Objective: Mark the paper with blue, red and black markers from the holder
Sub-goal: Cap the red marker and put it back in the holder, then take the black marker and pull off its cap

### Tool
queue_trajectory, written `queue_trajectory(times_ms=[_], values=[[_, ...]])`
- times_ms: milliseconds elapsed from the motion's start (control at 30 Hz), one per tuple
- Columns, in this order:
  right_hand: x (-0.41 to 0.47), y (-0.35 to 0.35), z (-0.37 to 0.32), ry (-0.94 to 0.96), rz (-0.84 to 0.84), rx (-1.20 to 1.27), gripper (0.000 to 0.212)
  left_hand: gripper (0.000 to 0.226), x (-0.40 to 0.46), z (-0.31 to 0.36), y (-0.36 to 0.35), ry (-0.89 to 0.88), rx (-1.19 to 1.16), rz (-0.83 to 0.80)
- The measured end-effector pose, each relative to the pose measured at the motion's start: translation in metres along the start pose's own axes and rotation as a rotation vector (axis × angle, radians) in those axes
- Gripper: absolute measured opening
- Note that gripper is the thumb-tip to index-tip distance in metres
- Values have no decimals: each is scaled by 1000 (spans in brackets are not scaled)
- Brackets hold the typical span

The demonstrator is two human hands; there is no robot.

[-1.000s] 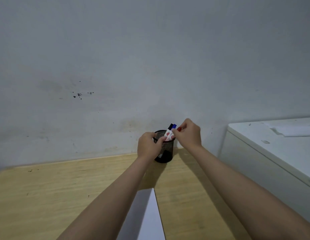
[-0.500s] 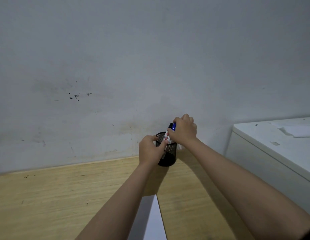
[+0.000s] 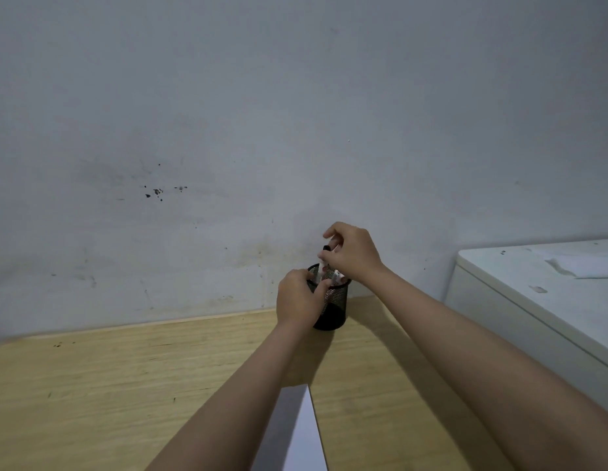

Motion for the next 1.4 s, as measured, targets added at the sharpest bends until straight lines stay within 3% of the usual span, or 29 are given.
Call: queue_trajectory(times_ms=[133, 300, 433, 633, 733, 833, 1000, 1200, 1400], values=[[-19, 31, -22, 181, 173, 39, 17, 25, -13, 10, 10, -35, -94, 24], [-78, 60, -38, 253, 363, 186, 11, 6, -37, 33, 35, 54, -663, -8], [-130, 61, -43, 259, 373, 313, 12, 5, -60, 46, 57, 157, -866, -31], [-184, 57, -63, 238, 244, 458, 9, 14, -98, 52, 101, 119, -803, 50], [-197, 67, -72, 119, 255, 555, 4, 14, -114, 50, 124, 60, -744, 77], [-205, 70, -80, -38, 287, 696, 4, 9, -130, 54, 143, -12, -640, 35], [-218, 45, -98, -224, 144, 818, 27, 9, -153, 64, 158, -113, -510, -101], [-223, 44, -108, -297, 179, 859, 25, 23, -158, 50, 176, -60, -373, -135], [-224, 41, -122, -320, 98, 975, 23, 7, -152, 55, 195, -75, -341, -135]])
Point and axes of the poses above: each hand's wrist, its own x-axis towards the middle knuckle, its own y-axis out of the back of the hand, z = x × y, the point moved 5 cm from there along x, towards the middle knuckle, and after that the axes turned 2 degrees about -y, right-handed, at the moved point
